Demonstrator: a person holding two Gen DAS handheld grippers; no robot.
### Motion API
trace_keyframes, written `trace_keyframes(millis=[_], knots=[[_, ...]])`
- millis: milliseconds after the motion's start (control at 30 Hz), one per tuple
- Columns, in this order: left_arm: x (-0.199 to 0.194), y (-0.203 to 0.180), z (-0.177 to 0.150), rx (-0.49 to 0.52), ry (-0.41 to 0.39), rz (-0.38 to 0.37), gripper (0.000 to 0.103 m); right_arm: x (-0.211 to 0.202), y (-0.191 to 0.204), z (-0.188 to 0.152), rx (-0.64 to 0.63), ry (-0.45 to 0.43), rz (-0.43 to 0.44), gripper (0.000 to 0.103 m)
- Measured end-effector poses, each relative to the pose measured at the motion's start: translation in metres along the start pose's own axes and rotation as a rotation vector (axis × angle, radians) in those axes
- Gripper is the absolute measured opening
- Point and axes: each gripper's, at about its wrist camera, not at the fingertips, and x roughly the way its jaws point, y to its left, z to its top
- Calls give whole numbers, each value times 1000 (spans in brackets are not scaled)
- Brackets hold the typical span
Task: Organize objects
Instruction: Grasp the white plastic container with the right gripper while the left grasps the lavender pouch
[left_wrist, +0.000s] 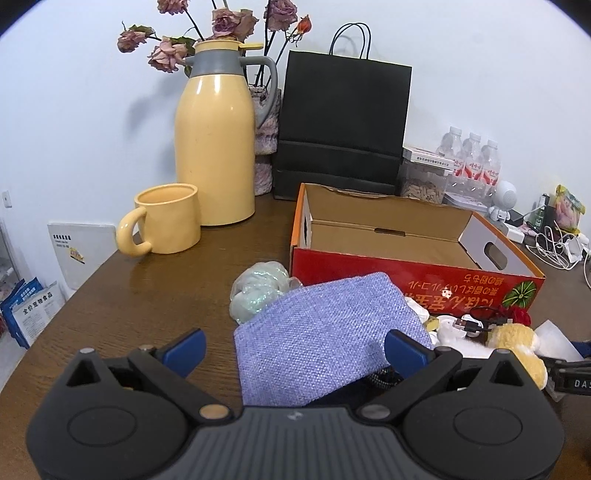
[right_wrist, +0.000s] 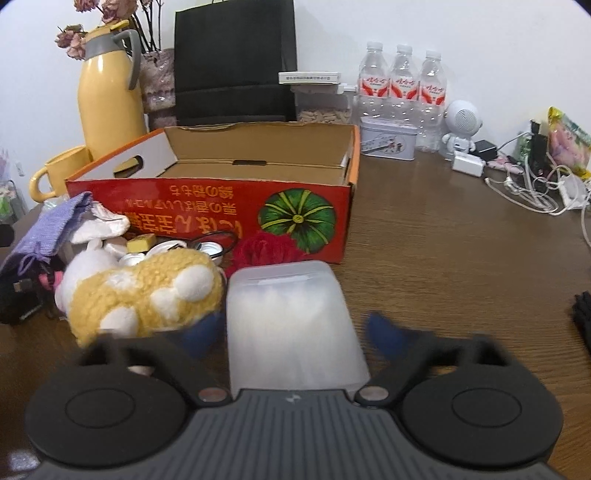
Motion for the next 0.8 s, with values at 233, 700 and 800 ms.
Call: trace_keyframes(millis=[233, 700, 800], knots=[[10, 3, -2, -24, 25, -3, 103, -12, 9, -8, -40, -71, -32, 67], [44, 15, 2, -136, 83, -79, 103, -19, 10, -10, -31, -111, -47, 67], [48, 21, -2, -178, 101, -117, 100, -18, 10, -11, -31, -110, -44, 67]])
